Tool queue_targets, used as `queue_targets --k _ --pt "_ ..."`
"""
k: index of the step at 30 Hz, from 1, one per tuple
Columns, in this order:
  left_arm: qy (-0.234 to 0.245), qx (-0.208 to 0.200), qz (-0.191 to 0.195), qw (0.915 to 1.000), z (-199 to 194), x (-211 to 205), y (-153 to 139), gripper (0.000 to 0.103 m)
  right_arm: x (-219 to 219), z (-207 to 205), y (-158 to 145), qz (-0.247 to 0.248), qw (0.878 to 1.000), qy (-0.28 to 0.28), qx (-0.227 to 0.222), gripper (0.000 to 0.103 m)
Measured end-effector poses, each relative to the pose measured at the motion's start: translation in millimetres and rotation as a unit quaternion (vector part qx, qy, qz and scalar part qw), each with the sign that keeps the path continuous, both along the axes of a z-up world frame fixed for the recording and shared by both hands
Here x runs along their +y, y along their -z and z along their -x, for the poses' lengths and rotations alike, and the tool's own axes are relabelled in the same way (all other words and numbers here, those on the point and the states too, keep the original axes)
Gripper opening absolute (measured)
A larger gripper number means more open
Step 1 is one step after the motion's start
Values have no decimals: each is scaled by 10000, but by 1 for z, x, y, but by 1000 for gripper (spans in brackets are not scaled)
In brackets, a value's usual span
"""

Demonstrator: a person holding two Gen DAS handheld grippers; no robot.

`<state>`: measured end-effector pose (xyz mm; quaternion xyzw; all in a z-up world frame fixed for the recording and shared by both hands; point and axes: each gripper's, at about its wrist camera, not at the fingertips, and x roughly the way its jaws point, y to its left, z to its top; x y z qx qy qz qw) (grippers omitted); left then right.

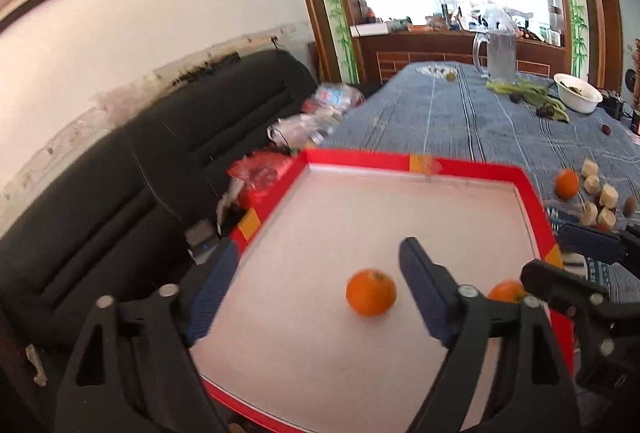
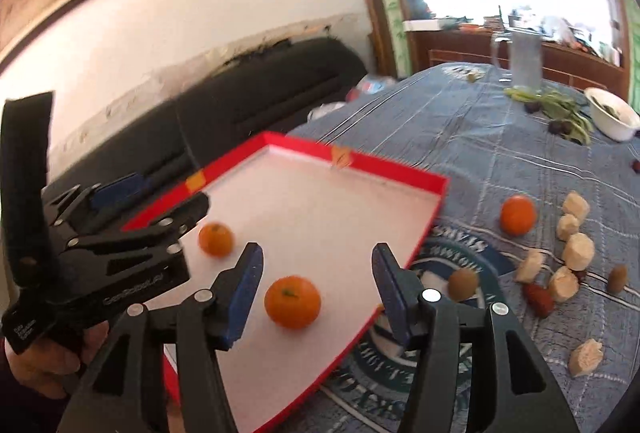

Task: Organize fruits
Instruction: 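Withdraw both tools from the tray back over the table items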

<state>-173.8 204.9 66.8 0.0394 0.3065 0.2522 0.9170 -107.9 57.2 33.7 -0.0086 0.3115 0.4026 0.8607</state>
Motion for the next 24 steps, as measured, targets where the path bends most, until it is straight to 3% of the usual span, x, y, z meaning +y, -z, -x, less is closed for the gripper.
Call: queue_targets --k 11,24 --pt "667 -412 -329 9964 -22 -58 -46 92 -72 -20 -19 -697 9935 900 89 57" --pt "1094 -98 -483 9928 -61 -116 -41 92 -179 -32 -26 -731 9795 1876 -102 61"
